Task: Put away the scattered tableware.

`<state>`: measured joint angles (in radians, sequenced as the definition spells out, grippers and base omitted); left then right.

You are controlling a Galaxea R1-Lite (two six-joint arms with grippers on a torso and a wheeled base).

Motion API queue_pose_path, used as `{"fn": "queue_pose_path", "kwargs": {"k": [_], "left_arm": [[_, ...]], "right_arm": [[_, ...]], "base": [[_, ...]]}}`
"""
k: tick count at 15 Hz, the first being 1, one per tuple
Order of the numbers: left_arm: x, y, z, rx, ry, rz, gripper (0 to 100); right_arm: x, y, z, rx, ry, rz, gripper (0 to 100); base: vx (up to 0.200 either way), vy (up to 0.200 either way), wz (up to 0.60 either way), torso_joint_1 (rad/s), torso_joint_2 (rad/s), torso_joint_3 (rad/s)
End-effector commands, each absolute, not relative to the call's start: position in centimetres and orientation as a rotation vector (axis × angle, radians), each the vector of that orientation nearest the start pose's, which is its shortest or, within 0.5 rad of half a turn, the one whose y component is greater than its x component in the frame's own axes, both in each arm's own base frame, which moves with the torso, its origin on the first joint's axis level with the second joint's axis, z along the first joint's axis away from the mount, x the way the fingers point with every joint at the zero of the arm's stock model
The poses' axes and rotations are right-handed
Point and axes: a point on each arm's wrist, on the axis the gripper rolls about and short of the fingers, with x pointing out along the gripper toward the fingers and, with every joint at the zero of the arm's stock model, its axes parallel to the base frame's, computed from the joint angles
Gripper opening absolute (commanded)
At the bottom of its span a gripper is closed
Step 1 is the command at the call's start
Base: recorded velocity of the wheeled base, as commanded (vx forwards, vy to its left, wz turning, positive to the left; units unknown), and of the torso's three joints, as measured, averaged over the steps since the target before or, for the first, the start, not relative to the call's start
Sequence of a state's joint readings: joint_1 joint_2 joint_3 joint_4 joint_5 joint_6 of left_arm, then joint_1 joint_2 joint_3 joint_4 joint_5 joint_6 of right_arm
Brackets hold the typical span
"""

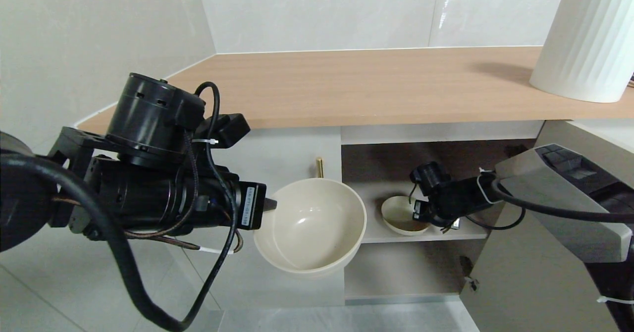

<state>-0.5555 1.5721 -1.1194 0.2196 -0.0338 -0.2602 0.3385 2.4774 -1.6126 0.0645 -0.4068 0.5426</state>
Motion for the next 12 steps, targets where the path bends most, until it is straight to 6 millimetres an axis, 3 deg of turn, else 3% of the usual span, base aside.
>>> {"fn": "queue_pose_path", "kwargs": {"k": [1, 8, 9, 12], "left_arm": [[23.0, -14.4, 22.7, -0.068, 0.727, -0.475, 0], [23.0, -14.4, 22.7, -0.068, 0.728, -0.475, 0], [23.0, -14.4, 22.7, -0.068, 0.728, -0.475, 0], [23.0, -14.4, 22.7, -0.067, 0.728, -0.472, 0]], "right_arm": [[44.5, 14.6, 2.0, 0.174, 0.809, -0.293, 0], [44.8, 14.5, 1.8, 0.181, 0.775, -0.301, 0], [44.8, 14.5, 1.9, 0.182, 0.775, -0.302, 100], [44.5, 14.4, 3.1, 0.19, 0.765, -0.297, 100]], "base": [[0.0, 0.0, 0.0, 0.0, 0.0, 0.0], [0.0, 0.0, 0.0, 0.0, 0.0, 0.0], [0.0, 0.0, 0.0, 0.0, 0.0, 0.0], [0.0, 0.0, 0.0, 0.0, 0.0, 0.0]]}}
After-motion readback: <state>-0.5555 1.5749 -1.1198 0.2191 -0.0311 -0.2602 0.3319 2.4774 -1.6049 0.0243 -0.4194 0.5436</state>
